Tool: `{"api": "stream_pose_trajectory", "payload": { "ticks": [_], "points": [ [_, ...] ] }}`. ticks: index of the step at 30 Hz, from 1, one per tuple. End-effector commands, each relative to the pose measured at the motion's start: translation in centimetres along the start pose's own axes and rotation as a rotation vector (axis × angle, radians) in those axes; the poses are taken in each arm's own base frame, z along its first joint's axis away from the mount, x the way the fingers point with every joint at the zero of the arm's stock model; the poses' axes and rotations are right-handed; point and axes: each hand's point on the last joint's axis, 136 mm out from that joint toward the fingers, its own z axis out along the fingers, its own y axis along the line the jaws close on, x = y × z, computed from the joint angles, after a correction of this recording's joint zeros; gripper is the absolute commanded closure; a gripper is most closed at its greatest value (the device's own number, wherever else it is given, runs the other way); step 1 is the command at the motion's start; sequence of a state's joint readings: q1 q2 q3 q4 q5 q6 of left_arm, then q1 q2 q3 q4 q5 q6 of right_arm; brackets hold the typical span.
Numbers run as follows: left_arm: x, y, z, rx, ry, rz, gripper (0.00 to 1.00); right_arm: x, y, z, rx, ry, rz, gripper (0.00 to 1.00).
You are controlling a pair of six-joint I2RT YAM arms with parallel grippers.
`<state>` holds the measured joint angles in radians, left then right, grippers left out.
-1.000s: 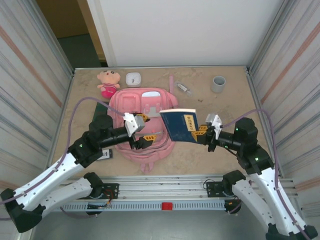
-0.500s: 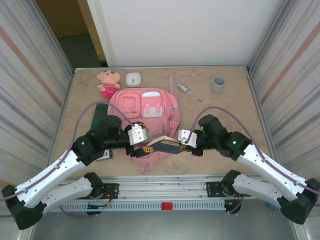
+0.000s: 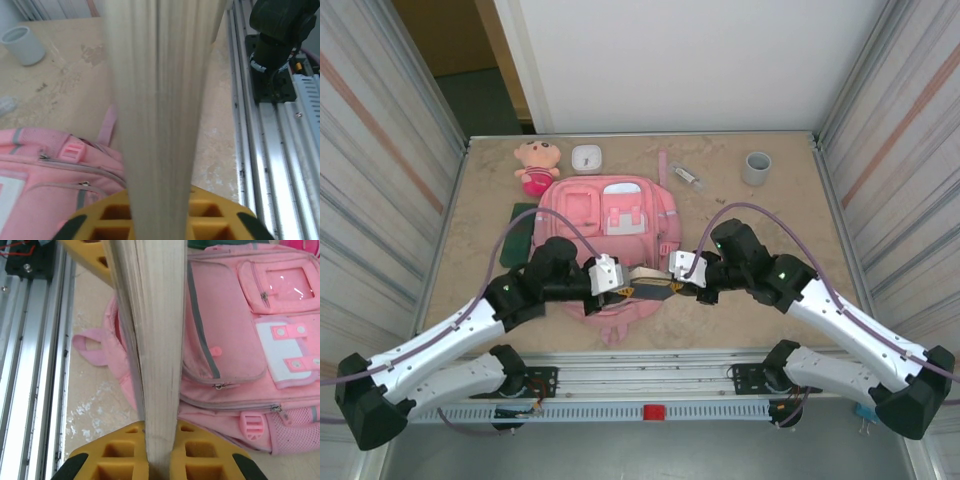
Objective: Pack the student bag
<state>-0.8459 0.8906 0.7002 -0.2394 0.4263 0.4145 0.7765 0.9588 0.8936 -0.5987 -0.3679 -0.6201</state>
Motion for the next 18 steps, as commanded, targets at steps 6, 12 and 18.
{"api": "stream_pose_trajectory", "payload": {
  "ticks": [6, 12, 18],
  "points": [
    [-3.2, 0.9, -3.9, 0.024, -0.325, -0.107, 1.00, -3.9, -3.8, -5.4, 0.066, -0.401, 0.319, 0.36],
    [-4.5, 1.6, -6.1, 0.019, -0.500, -0.156, 1.00, -3.4, -3.8, -6.7, -0.015, -0.657, 0.514, 0.23],
    [-5.9, 1.7, -6.5, 0.047, -0.561, -0.169, 1.00, -4.6, -3.0, -5.6, -0.107, -0.714, 0.552, 0.20]
  ]
}}
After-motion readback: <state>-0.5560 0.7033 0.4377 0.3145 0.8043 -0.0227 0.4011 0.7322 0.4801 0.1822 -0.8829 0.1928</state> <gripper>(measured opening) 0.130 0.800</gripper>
